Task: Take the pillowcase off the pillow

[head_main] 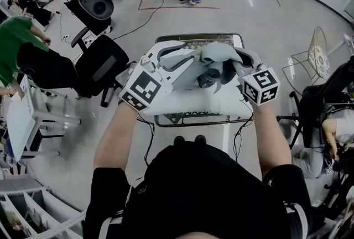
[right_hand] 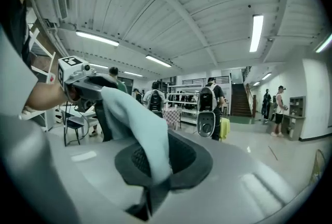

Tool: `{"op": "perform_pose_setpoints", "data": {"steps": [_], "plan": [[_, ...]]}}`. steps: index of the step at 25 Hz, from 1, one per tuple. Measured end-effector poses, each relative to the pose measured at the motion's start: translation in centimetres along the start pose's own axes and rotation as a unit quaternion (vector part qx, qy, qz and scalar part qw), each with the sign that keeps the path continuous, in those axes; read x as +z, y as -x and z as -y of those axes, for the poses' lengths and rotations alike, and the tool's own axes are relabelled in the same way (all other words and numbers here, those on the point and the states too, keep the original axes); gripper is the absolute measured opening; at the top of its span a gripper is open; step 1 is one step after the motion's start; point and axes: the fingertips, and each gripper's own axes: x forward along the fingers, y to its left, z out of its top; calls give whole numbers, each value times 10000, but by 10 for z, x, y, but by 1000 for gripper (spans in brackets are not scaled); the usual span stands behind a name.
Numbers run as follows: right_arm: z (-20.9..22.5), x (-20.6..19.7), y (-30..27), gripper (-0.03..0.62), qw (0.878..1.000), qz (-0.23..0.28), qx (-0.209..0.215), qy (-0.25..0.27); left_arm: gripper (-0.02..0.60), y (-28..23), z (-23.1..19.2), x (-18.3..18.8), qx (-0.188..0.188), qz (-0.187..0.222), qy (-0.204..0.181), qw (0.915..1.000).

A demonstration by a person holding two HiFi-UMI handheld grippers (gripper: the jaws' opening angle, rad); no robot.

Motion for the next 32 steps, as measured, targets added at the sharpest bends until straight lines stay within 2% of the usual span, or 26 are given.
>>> {"op": "perform_pose_setpoints", "data": {"steps": [6,14,17,22,24,26,29,32], "plan": [[45,47,24,20,9969,178,-600,483,141,25,-17,-31,410,-121,507,9978],[90,121,67,20,9873,666,-1262,698,140,50,-33,-65,847,-309,1105,9898],[95,152,76,20,9845,821,-1350,763,140,55,-38,-79,938,-425,1311,9860],[79,189,63,20,9825,979,-1245,981,132,66,-47,-101,1108,-456,1660,9788],[68,180,49,21,9849,929,-1103,961,123,69,-47,-108,1206,-423,1825,9749],[58,155,27,21,9896,808,-930,747,115,70,-42,-115,1241,-353,2081,9696],[33,99,-13,21,9959,605,-653,163,115,67,-26,-122,1074,-122,2617,9591],[-10,39,-61,23,9994,153,-245,-194,115,64,-7,-140,945,-194,2880,9528]]}}
